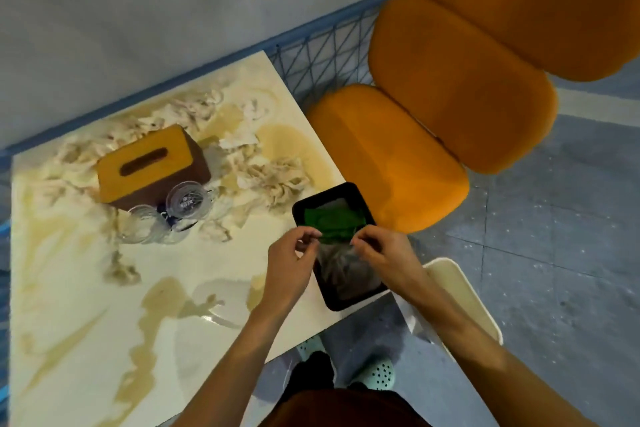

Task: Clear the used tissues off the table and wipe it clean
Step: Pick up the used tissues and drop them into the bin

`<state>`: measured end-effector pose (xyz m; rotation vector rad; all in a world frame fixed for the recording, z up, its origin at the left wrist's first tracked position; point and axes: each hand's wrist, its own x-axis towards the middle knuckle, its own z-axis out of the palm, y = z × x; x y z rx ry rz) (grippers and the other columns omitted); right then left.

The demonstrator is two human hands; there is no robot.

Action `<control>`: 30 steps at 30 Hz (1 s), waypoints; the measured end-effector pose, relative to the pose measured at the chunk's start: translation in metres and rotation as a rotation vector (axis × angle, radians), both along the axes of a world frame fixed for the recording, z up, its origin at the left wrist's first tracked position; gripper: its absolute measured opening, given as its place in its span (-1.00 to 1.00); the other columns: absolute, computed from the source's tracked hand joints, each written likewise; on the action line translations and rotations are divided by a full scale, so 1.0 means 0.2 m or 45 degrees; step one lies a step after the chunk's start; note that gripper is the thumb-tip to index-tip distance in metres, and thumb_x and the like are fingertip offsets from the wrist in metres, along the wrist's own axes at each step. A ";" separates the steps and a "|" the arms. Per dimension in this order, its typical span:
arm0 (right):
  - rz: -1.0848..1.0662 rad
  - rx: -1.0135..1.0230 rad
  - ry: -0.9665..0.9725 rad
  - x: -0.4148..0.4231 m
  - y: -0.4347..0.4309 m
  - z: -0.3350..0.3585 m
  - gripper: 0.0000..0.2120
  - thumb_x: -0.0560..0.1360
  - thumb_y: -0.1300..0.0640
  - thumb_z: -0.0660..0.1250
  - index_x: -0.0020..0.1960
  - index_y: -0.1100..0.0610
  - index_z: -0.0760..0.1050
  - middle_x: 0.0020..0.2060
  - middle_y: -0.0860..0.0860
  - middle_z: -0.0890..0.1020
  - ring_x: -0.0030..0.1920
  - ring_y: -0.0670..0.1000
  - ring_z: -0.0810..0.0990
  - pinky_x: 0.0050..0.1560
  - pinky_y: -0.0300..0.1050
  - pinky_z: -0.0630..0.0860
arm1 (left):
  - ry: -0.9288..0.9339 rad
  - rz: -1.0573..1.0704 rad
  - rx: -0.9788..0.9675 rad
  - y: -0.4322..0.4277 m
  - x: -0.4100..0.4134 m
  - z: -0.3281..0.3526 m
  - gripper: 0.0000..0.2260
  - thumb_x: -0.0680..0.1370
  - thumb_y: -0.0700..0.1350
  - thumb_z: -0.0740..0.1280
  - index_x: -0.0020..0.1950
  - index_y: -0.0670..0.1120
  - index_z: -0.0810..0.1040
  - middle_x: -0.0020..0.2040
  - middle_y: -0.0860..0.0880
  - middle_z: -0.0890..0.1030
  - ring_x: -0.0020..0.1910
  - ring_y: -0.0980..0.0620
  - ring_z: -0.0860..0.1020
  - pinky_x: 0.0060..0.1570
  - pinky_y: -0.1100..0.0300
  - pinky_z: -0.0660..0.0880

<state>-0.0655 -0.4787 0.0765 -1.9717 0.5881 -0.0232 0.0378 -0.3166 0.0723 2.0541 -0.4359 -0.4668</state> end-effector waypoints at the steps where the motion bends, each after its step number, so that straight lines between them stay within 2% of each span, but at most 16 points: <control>1: 0.040 -0.002 0.007 0.06 0.04 0.00 -0.90 0.55 0.17 0.34 -0.13 0.09 0.58 -0.34 -0.07 0.59 -0.35 -0.14 0.50 -0.32 -0.30 0.40 | 0.015 0.047 0.018 0.07 0.05 -0.01 -0.85 0.53 -0.23 0.36 -0.06 0.02 0.63 -0.14 0.10 0.64 -0.21 0.14 0.58 -0.24 0.35 0.47; 4: 0.109 -0.023 0.021 0.20 0.11 0.00 -0.90 0.54 0.16 0.34 -0.13 0.00 0.56 -0.30 -0.14 0.61 -0.29 -0.19 0.55 -0.28 -0.40 0.39 | 0.033 0.133 0.068 0.22 0.17 -0.04 -0.79 0.51 -0.27 0.33 -0.07 0.04 0.62 -0.17 0.11 0.64 -0.25 0.11 0.57 -0.28 0.35 0.45; 7: 0.167 -0.024 0.051 0.38 0.22 0.00 -0.94 0.55 0.13 0.34 -0.05 0.04 0.59 -0.21 -0.13 0.64 -0.21 -0.20 0.58 -0.21 -0.41 0.45 | 0.027 0.190 0.134 0.39 0.31 -0.08 -0.75 0.47 -0.29 0.31 -0.04 0.05 0.61 -0.11 0.12 0.64 -0.22 0.17 0.56 -0.26 0.37 0.41; 9: 0.202 -0.037 0.085 0.49 0.29 -0.01 -0.93 0.56 0.12 0.34 -0.01 0.07 0.59 -0.19 -0.10 0.64 -0.20 -0.20 0.59 -0.18 -0.39 0.47 | -0.003 0.193 0.201 0.47 0.41 -0.13 -0.72 0.47 -0.27 0.31 0.04 0.08 0.58 0.01 0.16 0.62 -0.13 0.19 0.56 -0.17 0.31 0.44; 12: 0.263 -0.079 0.157 0.64 0.37 -0.03 -0.87 0.57 0.10 0.31 0.08 0.05 0.58 -0.12 -0.06 0.64 -0.18 -0.14 0.60 -0.18 -0.37 0.47 | -0.091 0.161 0.307 0.59 0.55 -0.23 -0.71 0.49 -0.20 0.33 0.15 0.09 0.55 0.15 0.16 0.55 0.06 0.10 0.54 -0.05 0.16 0.49; 14: 0.293 -0.122 0.186 0.72 0.43 -0.04 -0.81 0.57 0.11 0.31 0.15 0.06 0.58 -0.04 -0.05 0.63 -0.15 -0.12 0.59 -0.18 -0.39 0.43 | -0.160 0.124 0.401 0.64 0.64 -0.30 -0.71 0.50 -0.14 0.34 0.20 0.08 0.53 0.23 0.12 0.51 0.19 0.04 0.48 -0.01 0.15 0.46; 19: 0.433 -0.222 0.285 0.90 0.52 -0.13 -0.70 0.56 0.12 0.29 0.28 0.06 0.51 0.22 0.02 0.52 -0.01 -0.02 0.59 0.06 -0.18 0.48 | -0.163 -0.038 0.674 0.71 0.78 -0.42 -0.59 0.48 -0.13 0.36 0.33 0.00 0.50 0.42 0.00 0.38 0.35 -0.09 0.34 0.14 0.03 0.48; 21: 0.482 -0.314 0.334 0.96 0.54 -0.18 -0.66 0.56 0.12 0.28 0.32 0.06 0.47 0.28 0.05 0.45 0.10 0.04 0.57 0.13 -0.08 0.49 | -0.191 -0.126 0.734 0.73 0.80 -0.46 -0.56 0.44 -0.15 0.37 0.33 -0.04 0.50 0.42 -0.04 0.38 0.36 -0.14 0.32 0.19 -0.02 0.46; 24: 0.510 -0.565 0.467 1.04 0.58 -0.22 -0.58 0.55 0.15 0.25 0.41 0.05 0.38 0.40 0.07 0.30 0.28 0.15 0.47 0.13 0.06 0.52 | -0.255 -0.155 0.718 0.75 0.81 -0.49 -0.61 0.39 -0.21 0.37 0.22 -0.06 0.57 0.29 -0.06 0.48 0.24 -0.15 0.39 0.09 -0.03 0.51; 27: 0.541 -0.752 0.519 1.10 0.62 -0.26 -0.53 0.55 0.20 0.23 0.44 0.03 0.32 0.43 0.11 0.22 0.33 0.19 0.40 0.04 0.08 0.55 | -0.252 -0.167 0.655 0.77 0.82 -0.51 -0.70 0.39 -0.26 0.35 0.11 -0.08 0.60 0.16 -0.06 0.51 0.14 -0.13 0.40 -0.05 0.04 0.52; 30: 0.589 -0.820 0.557 1.16 0.65 -0.31 -0.51 0.54 0.25 0.21 0.45 0.02 0.30 0.38 0.14 0.25 0.30 0.21 0.40 0.03 0.07 0.50 | -0.232 -0.172 0.615 0.79 0.83 -0.52 -0.76 0.41 -0.26 0.35 0.05 -0.07 0.60 0.11 -0.02 0.51 0.09 -0.09 0.40 -0.20 0.11 0.47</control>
